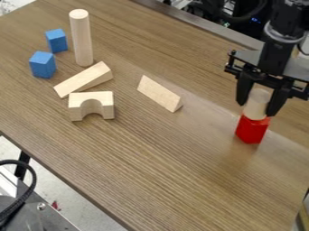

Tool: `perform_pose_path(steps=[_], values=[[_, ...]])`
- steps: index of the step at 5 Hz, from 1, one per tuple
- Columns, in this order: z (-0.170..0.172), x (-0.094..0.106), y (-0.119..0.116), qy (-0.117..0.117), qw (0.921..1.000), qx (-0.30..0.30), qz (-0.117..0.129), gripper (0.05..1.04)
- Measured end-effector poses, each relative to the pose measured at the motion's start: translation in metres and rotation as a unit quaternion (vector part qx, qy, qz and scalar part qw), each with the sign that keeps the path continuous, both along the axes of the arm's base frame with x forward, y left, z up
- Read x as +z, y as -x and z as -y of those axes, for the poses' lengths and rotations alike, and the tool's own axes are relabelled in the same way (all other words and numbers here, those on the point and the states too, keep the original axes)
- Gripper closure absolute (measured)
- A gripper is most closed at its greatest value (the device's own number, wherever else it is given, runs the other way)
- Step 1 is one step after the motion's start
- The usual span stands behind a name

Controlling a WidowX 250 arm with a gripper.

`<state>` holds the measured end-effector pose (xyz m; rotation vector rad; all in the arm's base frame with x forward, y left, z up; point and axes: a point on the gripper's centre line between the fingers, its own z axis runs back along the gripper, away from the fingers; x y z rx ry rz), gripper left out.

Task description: Take the white cylinder and put it on top of the red cylinder

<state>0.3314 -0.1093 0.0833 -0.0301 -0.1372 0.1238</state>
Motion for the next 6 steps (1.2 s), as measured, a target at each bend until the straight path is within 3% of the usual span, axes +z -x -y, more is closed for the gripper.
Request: perform_pose_path(steps=[5,6], values=[[0.001,-0.009,-0.011,-0.008,0.9998,0.003,0.018,0.533],[0.004,-0.009,-0.012,-0.008,0.9997,0.002,0.022,0.481]])
